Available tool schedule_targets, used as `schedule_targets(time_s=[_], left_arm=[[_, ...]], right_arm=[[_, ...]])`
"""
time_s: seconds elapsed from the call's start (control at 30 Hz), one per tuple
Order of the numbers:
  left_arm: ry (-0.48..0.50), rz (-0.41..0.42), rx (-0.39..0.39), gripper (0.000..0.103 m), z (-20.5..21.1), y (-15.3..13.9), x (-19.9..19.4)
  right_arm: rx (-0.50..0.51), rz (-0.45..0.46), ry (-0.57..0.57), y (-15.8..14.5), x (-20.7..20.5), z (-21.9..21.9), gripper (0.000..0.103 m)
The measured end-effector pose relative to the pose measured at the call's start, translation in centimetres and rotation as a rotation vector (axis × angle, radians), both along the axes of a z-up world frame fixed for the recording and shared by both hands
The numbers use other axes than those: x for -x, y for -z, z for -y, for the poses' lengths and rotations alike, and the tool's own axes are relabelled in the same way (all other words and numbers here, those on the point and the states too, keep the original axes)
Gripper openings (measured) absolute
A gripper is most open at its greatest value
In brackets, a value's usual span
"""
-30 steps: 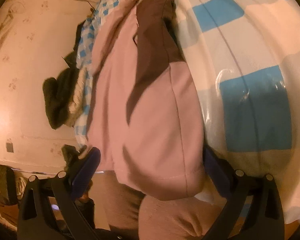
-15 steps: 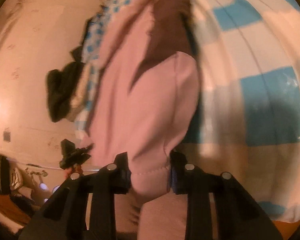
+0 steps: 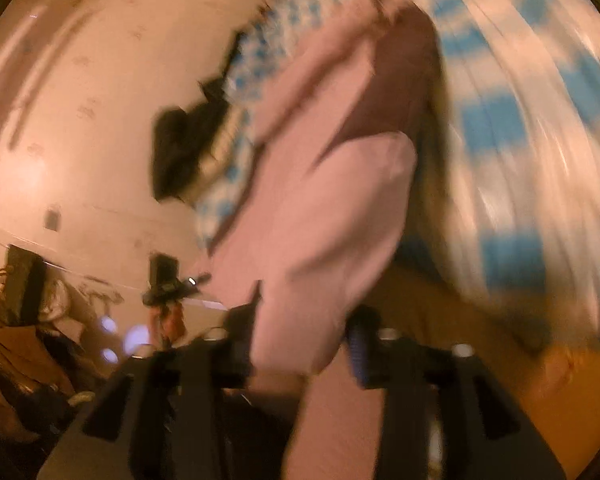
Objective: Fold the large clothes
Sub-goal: 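Fold the jacket side inward with both grippers toward the zipper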
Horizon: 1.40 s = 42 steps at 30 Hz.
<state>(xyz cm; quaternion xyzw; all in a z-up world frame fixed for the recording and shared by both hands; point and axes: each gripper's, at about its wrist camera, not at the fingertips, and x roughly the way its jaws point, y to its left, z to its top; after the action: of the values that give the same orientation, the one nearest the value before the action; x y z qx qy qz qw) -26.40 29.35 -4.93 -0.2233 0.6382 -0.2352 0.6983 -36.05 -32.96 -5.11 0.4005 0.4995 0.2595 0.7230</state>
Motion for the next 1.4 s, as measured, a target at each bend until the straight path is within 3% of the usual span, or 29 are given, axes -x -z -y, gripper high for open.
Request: schedule_targets(time_s=[0.07, 0.17, 0.3, 0.5, 0.63, 0.77, 0.83, 0.87, 0.93, 0.97, 1.0, 1.03, 1.07, 1.1, 1.13, 1.17, 1.2, 1.3, 1.4], left_arm=[[-0.049, -0.020, 0.011, 0.051, -1.9, 1.9, 0.5], [-0.142, -0.011, 0.081, 0.061, -4.5, 3.0, 0.6], [-0.166, -0.001, 0.170, 0.078, -5.4, 3.5, -0.1], [-0.183, -0.062, 0.218, 0.082, -4.4, 5.7, -0.7], [-0.145, -0.078, 0.225, 0.082, -2.2, 6.6, -1.0], [-0.121, -0.069, 0.199, 0.083, -0.7, 7.0, -1.3], [-0.111, -0.048, 0.150, 0.083, 0.0, 6.5, -1.3], [-0.110, -0.043, 0.126, 0.082, 0.2, 6.4, -1.3], [-0.103, -0.035, 0.059, 0.082, 0.7, 6.2, -1.2], [-0.098, -0.038, 0.040, 0.082, 0.9, 6.1, -1.2], [-0.096, -0.036, 0.029, 0.082, 1.0, 6.0, -1.1], [-0.096, -0.028, 0.012, 0.082, 1.2, 5.9, -1.0], [-0.098, -0.022, 0.006, 0.079, 1.3, 5.9, -1.0], [-0.102, -0.014, 0.013, 0.061, 1.4, 5.8, -0.9], [-0.097, -0.017, 0.032, 0.051, 1.5, 5.7, -0.8], [-0.093, -0.014, 0.030, 0.029, 1.8, 5.6, -0.7], [-0.086, 0.003, 0.023, 0.019, 2.1, 5.1, -0.5], [-0.091, 0.052, 0.022, 0.011, 2.3, 3.3, -0.2], [-0.076, 0.103, 0.072, 0.010, 1.6, 0.7, 0.9]], right_arm=[[-0.025, -0.063, 0.036, 2.4, 0.5, 0.8, 0.066], [-0.127, -0.097, 0.118, 4.9, 1.0, 3.1, 0.070], [-0.164, -0.101, 0.129, 5.9, 0.1, 3.2, 0.077], [-0.197, -0.118, 0.084, 7.3, -1.5, 2.2, 0.080], [-0.218, -0.114, 0.072, 7.6, -2.1, 1.7, 0.081], [-0.218, -0.109, 0.058, 7.7, -2.8, 1.3, 0.083], [-0.212, -0.098, 0.050, 7.5, -2.9, 1.4, 0.083], [-0.206, -0.086, 0.043, 7.4, -2.9, 1.3, 0.082], [-0.184, -0.071, 0.040, 7.2, -2.7, 1.6, 0.061], [-0.170, -0.069, 0.038, 7.1, -2.8, 1.5, 0.044], [-0.143, -0.060, 0.043, 6.9, -2.7, 1.4, 0.035], [-0.129, -0.051, 0.043, 6.8, -2.7, 1.3, 0.032], [-0.118, -0.041, 0.046, 6.6, -2.6, 1.1, 0.031], [-0.111, -0.029, 0.053, 6.4, -2.4, 1.1, 0.028], [-0.110, -0.019, 0.058, 6.3, -2.3, 1.2, 0.027], [-0.110, -0.002, 0.063, 5.9, -2.1, 1.2, 0.025], [-0.109, 0.015, 0.067, 5.5, -1.8, 1.2, 0.024], [-0.109, 0.059, 0.069, 4.2, -1.2, 1.1, 0.022], [-0.108, 0.107, 0.036, 1.9, 0.0, 0.6, 0.022]])
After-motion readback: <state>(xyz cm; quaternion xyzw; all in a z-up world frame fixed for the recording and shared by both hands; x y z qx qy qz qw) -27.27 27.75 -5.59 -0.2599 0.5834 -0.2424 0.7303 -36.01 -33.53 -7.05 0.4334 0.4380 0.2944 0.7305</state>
